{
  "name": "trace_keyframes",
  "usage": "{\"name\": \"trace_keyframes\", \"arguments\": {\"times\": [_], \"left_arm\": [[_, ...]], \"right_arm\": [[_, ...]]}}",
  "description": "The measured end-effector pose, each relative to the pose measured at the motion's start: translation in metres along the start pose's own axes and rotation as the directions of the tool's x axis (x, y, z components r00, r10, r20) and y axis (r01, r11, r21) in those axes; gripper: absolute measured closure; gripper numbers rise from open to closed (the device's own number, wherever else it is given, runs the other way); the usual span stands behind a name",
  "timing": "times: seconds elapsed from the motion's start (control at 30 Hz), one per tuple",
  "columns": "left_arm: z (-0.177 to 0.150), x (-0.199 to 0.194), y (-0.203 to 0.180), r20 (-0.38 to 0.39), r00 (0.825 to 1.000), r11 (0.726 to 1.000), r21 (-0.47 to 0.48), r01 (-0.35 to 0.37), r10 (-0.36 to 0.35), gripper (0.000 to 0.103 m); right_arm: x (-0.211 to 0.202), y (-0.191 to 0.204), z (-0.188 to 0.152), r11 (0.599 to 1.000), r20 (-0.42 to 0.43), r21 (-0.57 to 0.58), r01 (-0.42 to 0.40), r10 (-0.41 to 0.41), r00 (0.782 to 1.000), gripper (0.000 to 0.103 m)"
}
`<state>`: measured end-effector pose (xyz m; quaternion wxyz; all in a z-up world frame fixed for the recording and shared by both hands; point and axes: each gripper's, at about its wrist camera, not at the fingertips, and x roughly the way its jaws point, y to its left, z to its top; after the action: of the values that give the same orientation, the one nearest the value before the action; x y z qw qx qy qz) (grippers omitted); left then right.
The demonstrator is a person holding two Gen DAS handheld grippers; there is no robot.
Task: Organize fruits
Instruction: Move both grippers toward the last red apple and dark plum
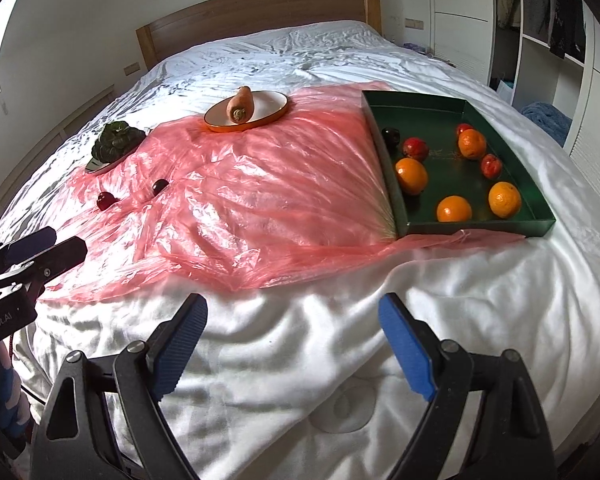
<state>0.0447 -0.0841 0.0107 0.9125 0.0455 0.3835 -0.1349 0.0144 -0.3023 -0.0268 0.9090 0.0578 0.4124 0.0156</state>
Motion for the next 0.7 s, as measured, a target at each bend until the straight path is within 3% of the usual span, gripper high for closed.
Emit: {"name": "trace_keyframes", "arguments": {"times": [0.7], "left_arm": [[0.006, 0.029, 0.068, -0.042, 0.998, 0.994, -0.09, -0.055, 0.052, 0.04]], "right_arm": [[0.037, 0.061, 0.017, 0.98, -0.038, -0.087, -0.179, 0.177, 0.984, 0.0]]}}
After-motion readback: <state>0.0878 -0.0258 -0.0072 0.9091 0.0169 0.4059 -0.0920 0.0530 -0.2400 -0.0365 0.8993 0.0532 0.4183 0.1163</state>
